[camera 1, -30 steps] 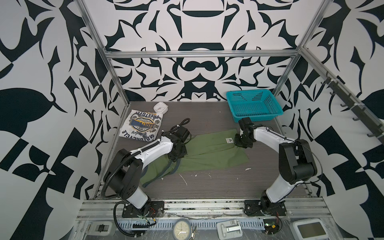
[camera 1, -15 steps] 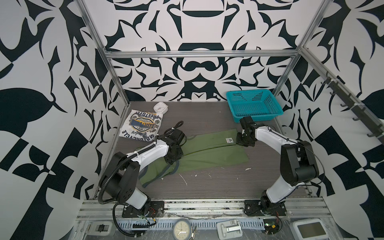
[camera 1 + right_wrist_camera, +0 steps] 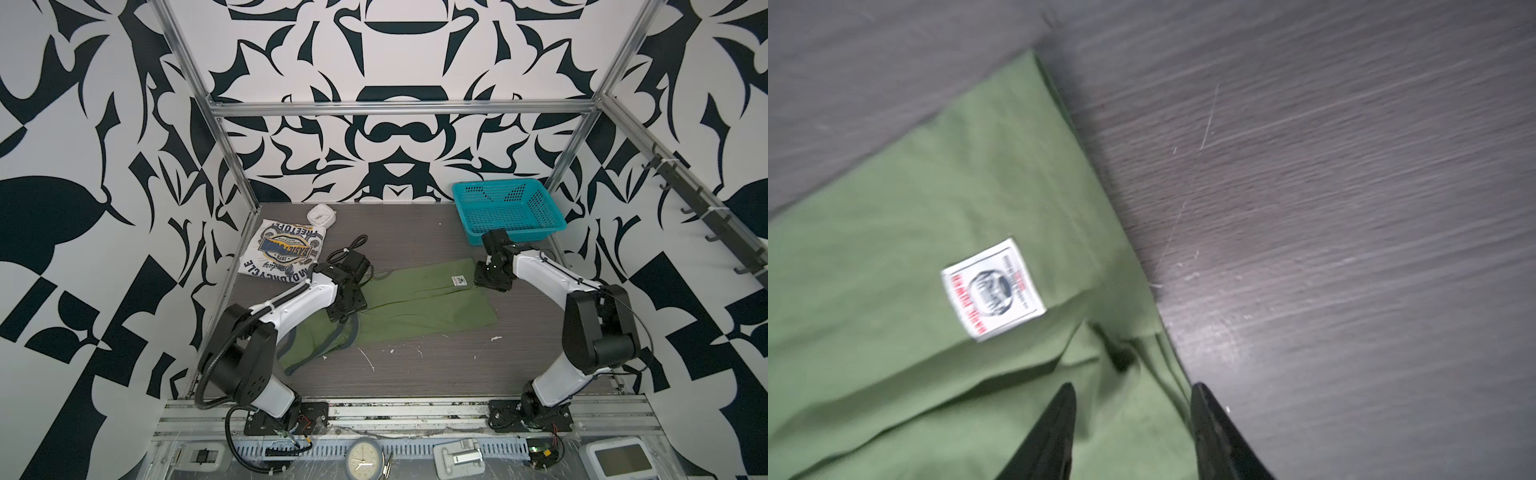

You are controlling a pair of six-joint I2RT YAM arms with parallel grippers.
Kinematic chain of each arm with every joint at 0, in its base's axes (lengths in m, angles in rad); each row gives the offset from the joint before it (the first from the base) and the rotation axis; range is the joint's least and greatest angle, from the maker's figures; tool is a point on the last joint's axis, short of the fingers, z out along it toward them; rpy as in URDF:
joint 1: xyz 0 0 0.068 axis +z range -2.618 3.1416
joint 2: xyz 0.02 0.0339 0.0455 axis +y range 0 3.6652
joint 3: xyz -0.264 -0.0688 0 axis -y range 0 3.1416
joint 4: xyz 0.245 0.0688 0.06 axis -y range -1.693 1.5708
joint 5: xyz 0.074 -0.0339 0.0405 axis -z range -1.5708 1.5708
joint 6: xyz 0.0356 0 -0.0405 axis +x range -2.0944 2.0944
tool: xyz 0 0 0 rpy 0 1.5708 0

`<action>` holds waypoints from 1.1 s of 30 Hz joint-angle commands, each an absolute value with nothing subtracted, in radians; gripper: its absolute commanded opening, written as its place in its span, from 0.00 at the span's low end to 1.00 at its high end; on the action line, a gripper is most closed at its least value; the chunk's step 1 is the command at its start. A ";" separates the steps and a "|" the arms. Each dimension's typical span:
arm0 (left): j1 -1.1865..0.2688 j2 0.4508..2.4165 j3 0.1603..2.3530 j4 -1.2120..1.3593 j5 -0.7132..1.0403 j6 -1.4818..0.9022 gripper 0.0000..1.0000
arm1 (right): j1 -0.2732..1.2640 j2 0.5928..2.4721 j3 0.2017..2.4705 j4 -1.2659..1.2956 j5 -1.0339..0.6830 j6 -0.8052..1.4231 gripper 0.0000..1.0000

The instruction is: Fold and stack the tank tops

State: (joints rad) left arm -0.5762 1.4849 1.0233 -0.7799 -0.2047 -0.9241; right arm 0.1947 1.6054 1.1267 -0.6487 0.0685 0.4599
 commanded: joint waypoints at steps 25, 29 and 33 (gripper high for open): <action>-0.741 1.913 1.224 -0.658 -0.080 -0.861 0.67 | 0.039 1.738 0.968 -0.510 -0.140 0.592 0.44; -0.793 1.990 1.318 -0.654 -0.051 -0.856 0.67 | -0.058 1.672 0.910 -0.515 -0.107 0.590 0.45; -0.838 2.072 1.467 -0.675 -0.022 -0.829 0.67 | -0.183 1.580 0.876 -0.533 -0.078 0.584 0.45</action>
